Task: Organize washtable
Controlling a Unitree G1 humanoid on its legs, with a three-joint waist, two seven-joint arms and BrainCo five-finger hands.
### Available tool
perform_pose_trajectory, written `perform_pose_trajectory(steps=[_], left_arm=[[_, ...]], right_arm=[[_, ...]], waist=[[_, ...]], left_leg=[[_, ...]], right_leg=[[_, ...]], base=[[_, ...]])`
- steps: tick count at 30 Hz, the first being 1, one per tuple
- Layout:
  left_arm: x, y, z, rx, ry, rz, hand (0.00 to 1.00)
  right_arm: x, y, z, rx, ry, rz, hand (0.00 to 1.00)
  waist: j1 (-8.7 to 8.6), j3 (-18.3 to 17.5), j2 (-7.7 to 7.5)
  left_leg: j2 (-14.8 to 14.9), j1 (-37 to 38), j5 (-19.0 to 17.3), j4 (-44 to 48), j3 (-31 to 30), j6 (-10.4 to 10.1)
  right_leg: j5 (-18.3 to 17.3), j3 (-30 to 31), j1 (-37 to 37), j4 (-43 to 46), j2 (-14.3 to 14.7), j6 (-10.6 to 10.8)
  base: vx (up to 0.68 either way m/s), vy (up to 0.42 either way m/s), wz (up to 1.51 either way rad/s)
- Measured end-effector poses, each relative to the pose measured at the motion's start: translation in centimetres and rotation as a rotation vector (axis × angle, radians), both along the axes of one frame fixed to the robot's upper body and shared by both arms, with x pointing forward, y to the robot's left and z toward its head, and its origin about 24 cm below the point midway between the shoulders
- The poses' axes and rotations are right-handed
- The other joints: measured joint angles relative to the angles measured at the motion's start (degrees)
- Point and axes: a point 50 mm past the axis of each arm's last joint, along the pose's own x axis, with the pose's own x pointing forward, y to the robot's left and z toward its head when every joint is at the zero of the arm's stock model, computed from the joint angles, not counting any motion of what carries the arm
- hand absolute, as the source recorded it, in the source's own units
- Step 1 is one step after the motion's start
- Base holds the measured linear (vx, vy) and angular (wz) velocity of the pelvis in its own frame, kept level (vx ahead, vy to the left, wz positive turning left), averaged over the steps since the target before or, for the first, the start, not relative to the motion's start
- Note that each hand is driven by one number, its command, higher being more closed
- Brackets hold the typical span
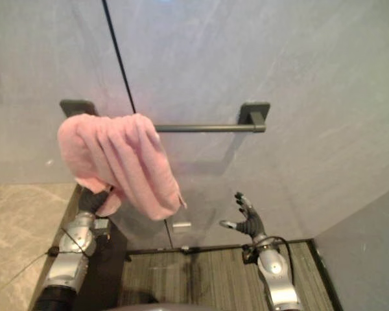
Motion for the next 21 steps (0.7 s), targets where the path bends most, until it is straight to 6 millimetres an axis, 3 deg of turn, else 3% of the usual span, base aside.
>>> perform_pose_trajectory(steps=[5, 21], left_arm=[[0.2, -1.1, 0.2, 0.000, -0.012, -0.046, 1.00], [0.7, -3.4, 0.3, -0.018, -0.024, -0.127, 1.00]], right_arm=[[0.7, 2.1, 1.6, -0.012, -0.067, 0.149, 0.00], [2.5, 6.9, 3.6, -0.006, -0.153, 0.360, 0.00]], waist=[[-0.28, -0.03, 0.00], [-0.46, -0.16, -0.18]], left_leg=[[-0.01, 0.01, 0.05, 0.01, -0.01, 0.03], [-0.05, -0.59, 0.67, 0.04, -1.42, 0.51]], right_leg=[[0.12, 0.44, -0.05, 0.03, 0.00, 0.04], [0.15, -0.66, -0.03, 0.47, 0.06, 0.02]], base=[[-0.01, -0.001, -0.01], [-0.01, -0.004, 0.03]])
